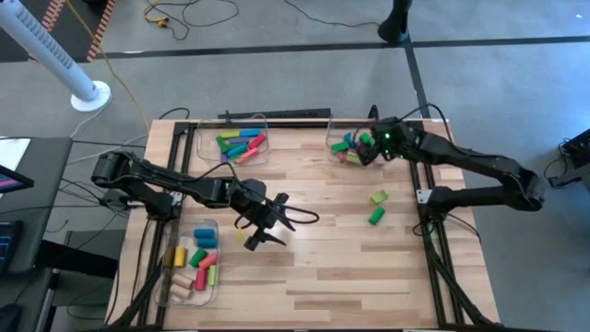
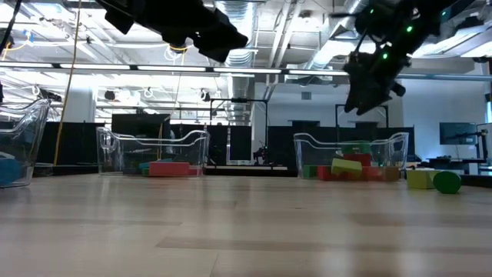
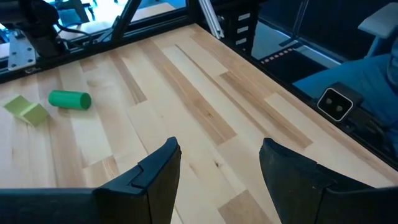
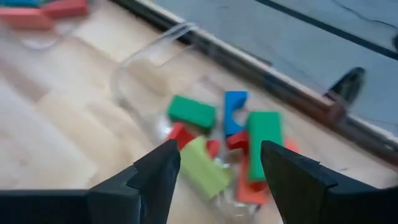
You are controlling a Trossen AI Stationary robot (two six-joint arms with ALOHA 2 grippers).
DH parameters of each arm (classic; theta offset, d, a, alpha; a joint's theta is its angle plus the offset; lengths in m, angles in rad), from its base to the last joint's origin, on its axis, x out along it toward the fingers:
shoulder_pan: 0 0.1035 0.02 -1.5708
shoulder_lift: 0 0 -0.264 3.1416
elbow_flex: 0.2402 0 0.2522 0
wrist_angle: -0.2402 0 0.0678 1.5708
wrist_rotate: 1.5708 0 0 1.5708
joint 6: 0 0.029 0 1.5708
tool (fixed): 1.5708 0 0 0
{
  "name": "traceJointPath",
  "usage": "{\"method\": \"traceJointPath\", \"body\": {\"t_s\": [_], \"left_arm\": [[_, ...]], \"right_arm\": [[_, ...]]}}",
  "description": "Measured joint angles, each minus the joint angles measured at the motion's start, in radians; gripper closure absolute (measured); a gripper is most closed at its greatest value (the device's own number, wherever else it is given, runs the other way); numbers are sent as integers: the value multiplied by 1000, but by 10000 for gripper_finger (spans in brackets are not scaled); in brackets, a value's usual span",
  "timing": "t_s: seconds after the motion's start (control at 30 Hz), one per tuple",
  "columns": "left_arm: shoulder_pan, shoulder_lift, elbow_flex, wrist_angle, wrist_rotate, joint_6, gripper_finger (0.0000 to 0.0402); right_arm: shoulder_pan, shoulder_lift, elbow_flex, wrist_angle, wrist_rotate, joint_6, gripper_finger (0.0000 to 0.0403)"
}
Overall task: Sort blocks by size
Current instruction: Put the light green arch block into the top right transparent bin
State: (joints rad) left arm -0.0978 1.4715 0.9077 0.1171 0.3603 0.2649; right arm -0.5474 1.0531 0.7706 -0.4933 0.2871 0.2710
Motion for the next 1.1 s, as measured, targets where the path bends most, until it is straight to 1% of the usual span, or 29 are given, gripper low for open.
{"method": "traceJointPath", "body": {"t_s": [0.13,0.4,0.67,0.9,1.1], "left_arm": [[0,0,0,-11,0,0,191],[0,0,0,-16,-16,0,191],[0,0,0,-15,-77,2,191],[0,0,0,-15,-85,14,191],[0,0,0,-18,-88,23,191]], "right_arm": [[93,-31,1,-51,0,43,151],[294,-67,1,-180,3,189,162],[481,-63,1,-354,3,394,163],[622,-15,-10,-417,3,543,163],[677,74,-26,-472,4,634,163]]}}
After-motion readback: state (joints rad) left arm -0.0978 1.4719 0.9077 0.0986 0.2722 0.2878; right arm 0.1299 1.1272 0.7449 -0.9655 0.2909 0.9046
